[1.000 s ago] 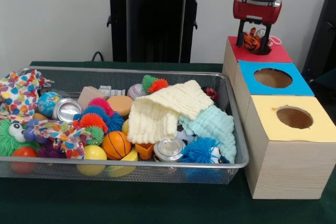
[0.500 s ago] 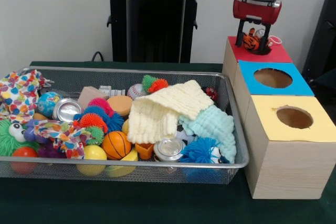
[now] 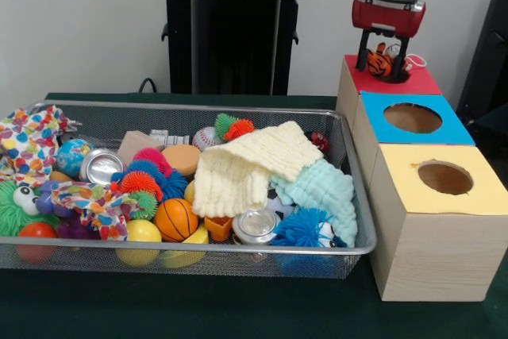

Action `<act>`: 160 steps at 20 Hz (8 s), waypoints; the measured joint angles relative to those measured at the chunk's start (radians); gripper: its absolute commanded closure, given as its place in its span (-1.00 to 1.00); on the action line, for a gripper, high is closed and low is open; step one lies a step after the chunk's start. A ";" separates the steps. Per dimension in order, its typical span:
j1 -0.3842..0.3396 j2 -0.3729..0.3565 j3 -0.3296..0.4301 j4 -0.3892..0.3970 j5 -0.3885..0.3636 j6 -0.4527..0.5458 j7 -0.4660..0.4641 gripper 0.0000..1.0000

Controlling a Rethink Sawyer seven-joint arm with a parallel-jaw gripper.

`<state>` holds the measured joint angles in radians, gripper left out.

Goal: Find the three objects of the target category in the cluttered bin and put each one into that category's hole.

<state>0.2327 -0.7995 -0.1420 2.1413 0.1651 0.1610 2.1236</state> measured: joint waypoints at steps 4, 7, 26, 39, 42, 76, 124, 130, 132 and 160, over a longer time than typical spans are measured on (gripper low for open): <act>0.000 0.000 -0.003 0.000 0.001 -0.001 0.000 1.00; 0.001 0.000 -0.005 0.000 0.002 -0.001 0.000 1.00; 0.018 0.025 -0.031 -0.045 0.012 0.035 0.000 1.00; 0.033 0.046 -0.052 -0.092 0.013 0.106 0.000 1.00; 0.033 0.049 -0.053 -0.099 0.013 0.119 0.000 1.00; 0.086 0.069 -0.102 -0.143 0.036 0.158 0.000 1.00; 0.006 0.064 -0.034 -0.144 0.042 0.184 0.000 -1.00; 0.020 0.067 -0.046 -0.144 0.060 0.183 0.001 -1.00; 0.029 0.070 -0.054 -0.144 0.068 0.182 0.001 -1.00; 0.066 0.079 -0.090 -0.146 0.105 0.183 0.001 -1.00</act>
<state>0.2991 -0.7207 -0.2322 1.9955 0.2704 0.3438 2.1244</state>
